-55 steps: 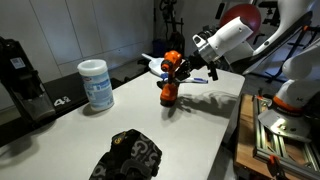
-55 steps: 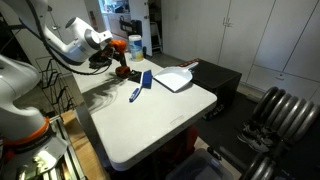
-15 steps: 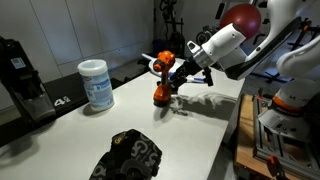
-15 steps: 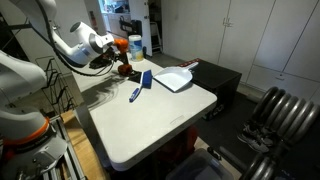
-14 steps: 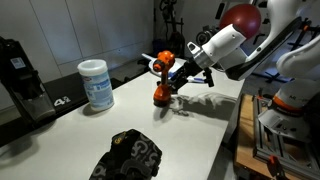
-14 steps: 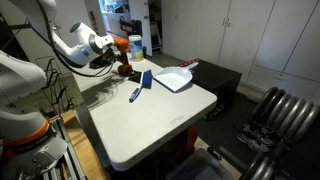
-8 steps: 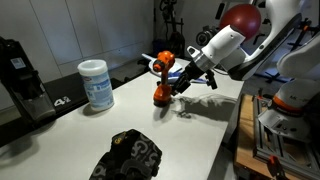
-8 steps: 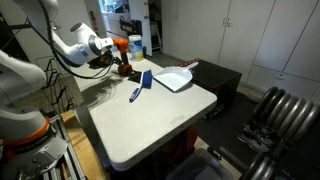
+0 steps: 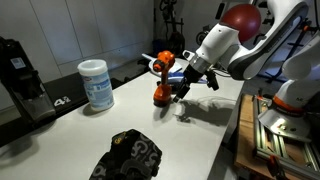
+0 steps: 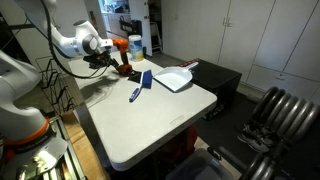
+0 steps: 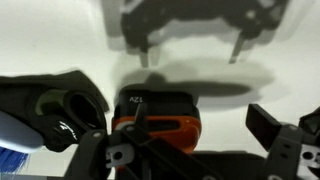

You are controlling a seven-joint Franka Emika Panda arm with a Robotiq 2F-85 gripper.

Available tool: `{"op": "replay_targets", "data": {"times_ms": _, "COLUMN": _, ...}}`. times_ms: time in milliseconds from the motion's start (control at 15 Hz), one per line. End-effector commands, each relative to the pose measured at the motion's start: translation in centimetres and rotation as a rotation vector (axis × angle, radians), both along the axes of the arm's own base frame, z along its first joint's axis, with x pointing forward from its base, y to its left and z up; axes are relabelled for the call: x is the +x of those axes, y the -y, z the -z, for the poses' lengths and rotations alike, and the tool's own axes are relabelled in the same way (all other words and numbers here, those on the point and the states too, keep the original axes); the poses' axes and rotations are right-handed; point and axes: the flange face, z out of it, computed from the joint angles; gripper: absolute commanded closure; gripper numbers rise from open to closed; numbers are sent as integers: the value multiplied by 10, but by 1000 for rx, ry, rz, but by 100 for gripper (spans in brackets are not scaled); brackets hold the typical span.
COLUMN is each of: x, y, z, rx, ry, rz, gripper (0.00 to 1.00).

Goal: Push the drilling machine closer to the container

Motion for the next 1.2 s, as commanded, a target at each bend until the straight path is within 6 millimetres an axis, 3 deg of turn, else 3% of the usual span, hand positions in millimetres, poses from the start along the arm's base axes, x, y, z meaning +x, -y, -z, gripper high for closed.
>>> {"op": "replay_targets", "data": {"times_ms": 0, "x": -1, "y": -22, "z": -13, "rx": -66, "ry": -54, "rz": 22, "gripper": 0}}
{"op": "replay_targets", "data": {"times_ms": 200, "x": 0, "y": -36, "z": -30, "rx": -107, "ry": -97, "rz": 42, "gripper": 0}}
{"op": "replay_targets", "data": {"times_ms": 533, "x": -19, "y": -39, "z": -91, "rx": -179, "ry": -147, "rz": 89, "gripper": 0}}
{"op": "replay_targets", "data": {"times_ms": 867, "x": -58, "y": -4, "z": -164, "rx": -303, "ry": -189, "rz": 117, "gripper": 0}}
{"op": "replay_targets", "data": {"times_ms": 1133, "x": -78, "y": 25, "z": -206, "rx": -389, "ry": -142, "rz": 109, "gripper": 0}}
